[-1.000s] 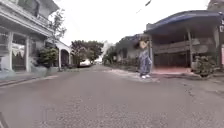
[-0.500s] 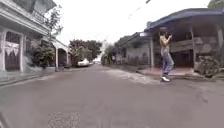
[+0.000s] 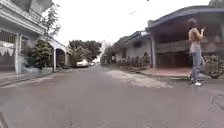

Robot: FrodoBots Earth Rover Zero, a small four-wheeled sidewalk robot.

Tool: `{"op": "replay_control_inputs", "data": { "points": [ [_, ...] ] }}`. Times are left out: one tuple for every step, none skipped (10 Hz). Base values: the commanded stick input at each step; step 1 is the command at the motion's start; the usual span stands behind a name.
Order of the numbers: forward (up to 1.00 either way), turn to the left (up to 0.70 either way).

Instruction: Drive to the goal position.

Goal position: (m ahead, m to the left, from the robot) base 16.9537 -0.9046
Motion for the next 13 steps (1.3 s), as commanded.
{"op": "replay_control_inputs", "data": {
  "points": [
    [0.70, 0.00],
    [0.70, 0.00],
    [0.70, 0.00],
    [0.70, 0.00],
    [0.70, 0.00],
    [0.70, 0.00],
    [0.70, 0.00],
    [0.70, 0.00],
    [0.70, 0.00],
    [0.70, 0.00],
    [0.70, 0.00],
    [0.70, 0.00],
    [0.70, 0.00]
  ]
}}
